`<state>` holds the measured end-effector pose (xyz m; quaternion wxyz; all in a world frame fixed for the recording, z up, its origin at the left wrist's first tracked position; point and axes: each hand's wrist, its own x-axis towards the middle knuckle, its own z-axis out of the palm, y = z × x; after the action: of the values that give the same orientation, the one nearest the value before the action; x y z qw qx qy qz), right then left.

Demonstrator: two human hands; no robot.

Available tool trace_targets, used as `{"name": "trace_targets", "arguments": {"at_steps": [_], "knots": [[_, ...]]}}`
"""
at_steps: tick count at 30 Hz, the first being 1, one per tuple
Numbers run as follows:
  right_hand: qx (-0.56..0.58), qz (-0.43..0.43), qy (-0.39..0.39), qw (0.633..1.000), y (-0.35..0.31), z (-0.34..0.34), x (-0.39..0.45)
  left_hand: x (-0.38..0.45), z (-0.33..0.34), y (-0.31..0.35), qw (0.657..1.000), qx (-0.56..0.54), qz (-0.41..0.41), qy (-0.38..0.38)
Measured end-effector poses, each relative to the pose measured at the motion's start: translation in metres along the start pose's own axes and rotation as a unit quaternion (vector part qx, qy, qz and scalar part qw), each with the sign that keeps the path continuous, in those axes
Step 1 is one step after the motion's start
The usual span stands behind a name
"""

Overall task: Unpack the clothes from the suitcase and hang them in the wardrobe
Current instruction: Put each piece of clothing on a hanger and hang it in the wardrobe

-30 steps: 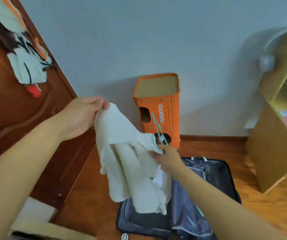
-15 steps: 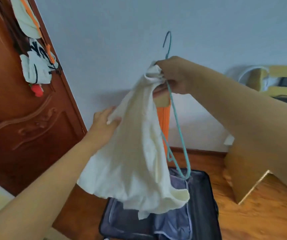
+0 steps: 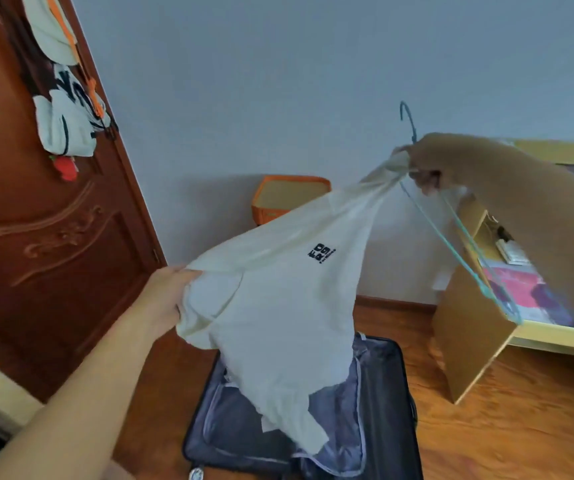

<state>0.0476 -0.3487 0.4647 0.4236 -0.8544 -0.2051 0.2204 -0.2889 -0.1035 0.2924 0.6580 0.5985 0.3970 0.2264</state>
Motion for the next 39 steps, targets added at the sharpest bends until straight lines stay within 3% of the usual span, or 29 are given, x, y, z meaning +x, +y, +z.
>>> {"name": "trace_targets", "arguments": {"at_steps": [3, 5, 7, 8, 9, 11, 13, 14, 17, 20, 22, 26, 28, 29, 31, 33, 34, 37, 39], "knots": [[-0.003, 0.054, -0.001, 0.999, 0.049, -0.010, 0.010, 0.003, 0.011, 0.059, 0.996, 0.057, 0.044, -0.049], [-0.059, 0.072, 0.057, 0.994, 0.066, -0.009, 0.005, -0.001, 0.032, 0.088, 0.988, 0.108, 0.077, -0.073], [-0.165, 0.041, 0.138, 0.976, 0.066, 0.000, -0.010, -0.004, 0.057, 0.107, 0.963, 0.217, 0.125, -0.101], [-0.179, 0.011, 0.152, 0.972, 0.063, 0.009, -0.020, -0.007, 0.068, 0.113, 0.934, 0.299, 0.159, -0.118], [-0.162, -0.030, 0.137, 0.977, 0.060, 0.021, -0.031, -0.010, 0.081, 0.116, 0.895, 0.380, 0.192, -0.132], [-0.082, -0.124, 0.025, 0.989, 0.056, 0.057, -0.060, -0.019, 0.104, 0.116, 0.826, 0.483, 0.249, -0.152], [-0.051, -0.180, -0.078, 0.979, 0.060, 0.111, -0.087, -0.029, 0.123, 0.115, 0.796, 0.508, 0.287, -0.160], [-0.029, -0.202, -0.082, 0.976, 0.066, 0.138, -0.089, -0.032, 0.128, 0.113, 0.794, 0.509, 0.295, -0.154], [0.069, -0.175, 0.008, 0.982, 0.073, 0.181, -0.080, -0.037, 0.120, 0.107, 0.777, 0.531, 0.321, -0.101], [-0.030, -0.222, 0.041, 0.974, 0.058, 0.171, -0.080, -0.040, 0.081, 0.085, 0.752, 0.573, 0.309, -0.103], [-0.048, -0.241, 0.056, 0.968, 0.042, 0.153, -0.084, -0.042, 0.050, 0.057, 0.782, 0.544, 0.287, -0.097], [0.028, -0.189, 0.052, 0.980, 0.017, 0.113, -0.083, -0.059, 0.009, 0.016, 0.915, 0.289, 0.279, -0.041], [0.069, -0.164, 0.040, 0.983, 0.011, 0.102, -0.079, -0.071, 0.004, 0.018, 0.925, 0.210, 0.304, -0.084], [0.082, -0.157, 0.038, 0.983, 0.009, 0.097, -0.078, -0.078, 0.003, 0.022, 0.907, 0.219, 0.344, -0.103], [0.097, -0.151, 0.036, 0.983, 0.010, 0.089, -0.078, -0.084, 0.002, 0.029, 0.821, 0.357, 0.434, -0.104], [0.083, -0.152, 0.025, 0.985, 0.014, 0.083, -0.081, -0.081, 0.005, 0.036, 0.727, 0.509, 0.459, -0.026], [0.058, -0.155, 0.016, 0.986, 0.018, 0.082, -0.083, -0.075, 0.007, 0.042, 0.705, 0.555, 0.440, 0.036], [-0.084, -0.160, 0.001, 0.984, 0.039, 0.088, -0.088, -0.061, 0.024, 0.060, 0.680, 0.623, 0.352, 0.161], [-0.140, -0.157, 0.010, 0.978, 0.058, 0.091, -0.086, -0.053, 0.045, 0.066, 0.697, 0.632, 0.311, 0.135]]}}
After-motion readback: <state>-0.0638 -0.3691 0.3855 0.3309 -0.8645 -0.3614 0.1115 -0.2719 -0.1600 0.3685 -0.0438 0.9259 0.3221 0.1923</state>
